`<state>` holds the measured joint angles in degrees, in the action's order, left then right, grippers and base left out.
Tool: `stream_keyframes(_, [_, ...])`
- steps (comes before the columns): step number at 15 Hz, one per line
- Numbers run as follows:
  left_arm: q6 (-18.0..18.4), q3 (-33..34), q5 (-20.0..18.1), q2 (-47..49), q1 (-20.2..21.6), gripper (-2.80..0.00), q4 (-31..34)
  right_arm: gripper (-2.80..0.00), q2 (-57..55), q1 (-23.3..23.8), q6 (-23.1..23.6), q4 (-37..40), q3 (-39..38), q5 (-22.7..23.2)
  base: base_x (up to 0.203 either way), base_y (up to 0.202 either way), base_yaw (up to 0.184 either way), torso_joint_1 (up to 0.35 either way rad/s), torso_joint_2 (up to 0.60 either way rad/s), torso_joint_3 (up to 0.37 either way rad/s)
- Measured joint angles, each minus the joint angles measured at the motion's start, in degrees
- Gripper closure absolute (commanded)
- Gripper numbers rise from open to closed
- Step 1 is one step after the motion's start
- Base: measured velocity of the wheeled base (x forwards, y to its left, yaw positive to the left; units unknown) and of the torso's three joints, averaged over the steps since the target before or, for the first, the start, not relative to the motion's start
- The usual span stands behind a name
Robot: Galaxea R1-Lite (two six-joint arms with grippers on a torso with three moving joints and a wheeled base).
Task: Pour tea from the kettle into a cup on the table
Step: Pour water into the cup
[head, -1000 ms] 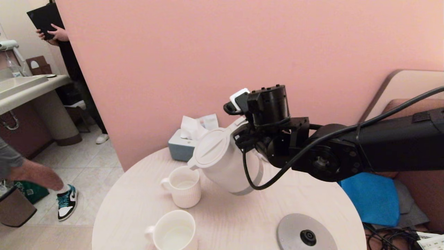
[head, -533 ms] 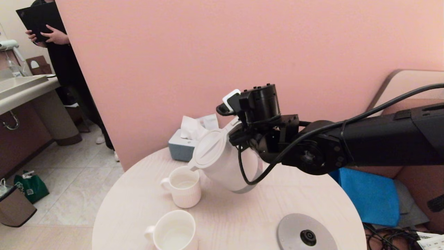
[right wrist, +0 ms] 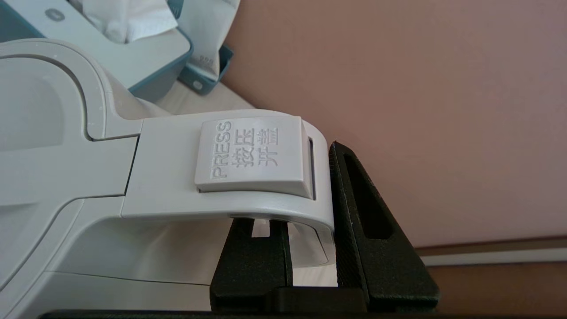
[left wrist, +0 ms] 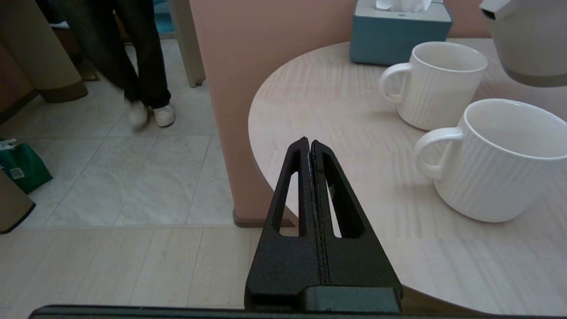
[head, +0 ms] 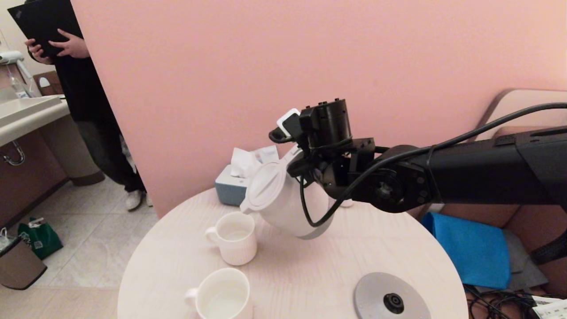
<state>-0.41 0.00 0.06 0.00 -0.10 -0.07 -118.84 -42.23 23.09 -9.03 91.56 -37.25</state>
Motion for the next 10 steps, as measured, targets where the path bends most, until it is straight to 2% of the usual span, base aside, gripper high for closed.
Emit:
stream_keyframes(5, [0.0,0.0,0.0,0.0,0.0,0.0,0.0,0.0,-1.8,-0.1,2.8,4.7,5.1,0.1,0.0,0.0,0.0,0.0,0.0,0.0])
stream_keyframes(10, [0.0,0.0,0.0,0.0,0.0,0.0,0.0,0.0,-2.9,-0.8,6.2,5.7,7.2,0.1,0.0,0.0,0.0,0.0,0.0,0.0])
